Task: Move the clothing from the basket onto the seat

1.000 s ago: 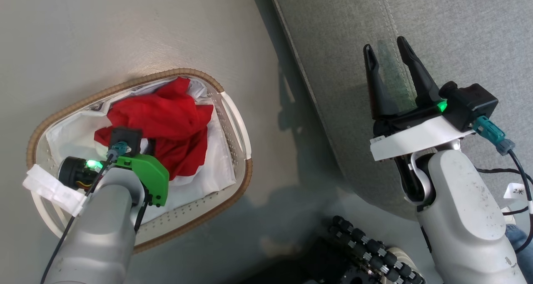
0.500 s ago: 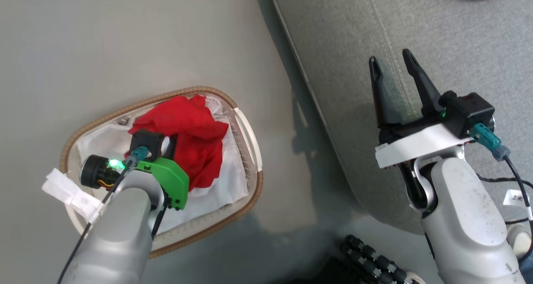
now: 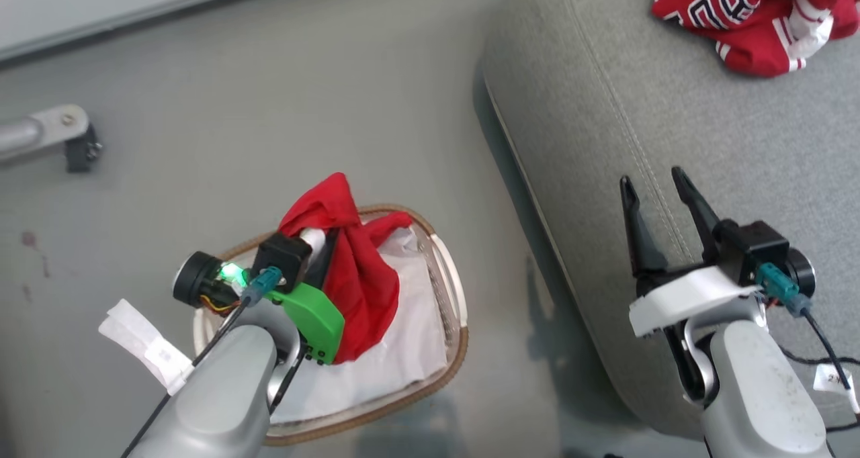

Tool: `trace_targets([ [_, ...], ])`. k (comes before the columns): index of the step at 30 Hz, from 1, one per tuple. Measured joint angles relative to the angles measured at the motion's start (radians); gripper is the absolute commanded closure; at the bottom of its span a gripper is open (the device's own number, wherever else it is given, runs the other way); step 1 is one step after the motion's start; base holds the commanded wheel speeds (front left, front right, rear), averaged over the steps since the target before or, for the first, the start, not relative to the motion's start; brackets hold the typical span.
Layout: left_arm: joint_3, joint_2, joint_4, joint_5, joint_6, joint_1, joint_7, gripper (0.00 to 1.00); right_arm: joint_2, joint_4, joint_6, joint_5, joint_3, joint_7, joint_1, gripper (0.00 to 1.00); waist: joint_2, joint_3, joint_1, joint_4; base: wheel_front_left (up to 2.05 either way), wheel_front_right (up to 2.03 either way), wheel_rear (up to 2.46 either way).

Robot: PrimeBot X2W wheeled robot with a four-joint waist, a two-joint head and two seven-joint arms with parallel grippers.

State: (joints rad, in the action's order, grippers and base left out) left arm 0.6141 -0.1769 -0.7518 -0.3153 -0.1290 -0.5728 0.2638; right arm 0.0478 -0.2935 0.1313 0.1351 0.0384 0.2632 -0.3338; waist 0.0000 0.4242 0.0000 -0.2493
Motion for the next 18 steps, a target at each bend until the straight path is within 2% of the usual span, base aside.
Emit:
trace_targets([
  [9, 0.058, -0.032, 0.15, 0.003, 0.0, 0.002, 0.0, 1.0, 0.0, -0.021, 0.0, -0.028, -0.018, 0.0, 0.085, 0.0, 0.0, -0.176, 0.0, 0.068, 0.0, 0.0, 0.0],
  [18, 0.088, -0.066, 0.235, -0.008, 0.0, -0.114, 0.0, 1.0, 0.0, -0.022, 0.0, -0.04, -0.003, 0.0, 0.105, 0.0, 0.0, -0.321, -0.0001, 0.124, 0.0, 0.0, 0.0],
])
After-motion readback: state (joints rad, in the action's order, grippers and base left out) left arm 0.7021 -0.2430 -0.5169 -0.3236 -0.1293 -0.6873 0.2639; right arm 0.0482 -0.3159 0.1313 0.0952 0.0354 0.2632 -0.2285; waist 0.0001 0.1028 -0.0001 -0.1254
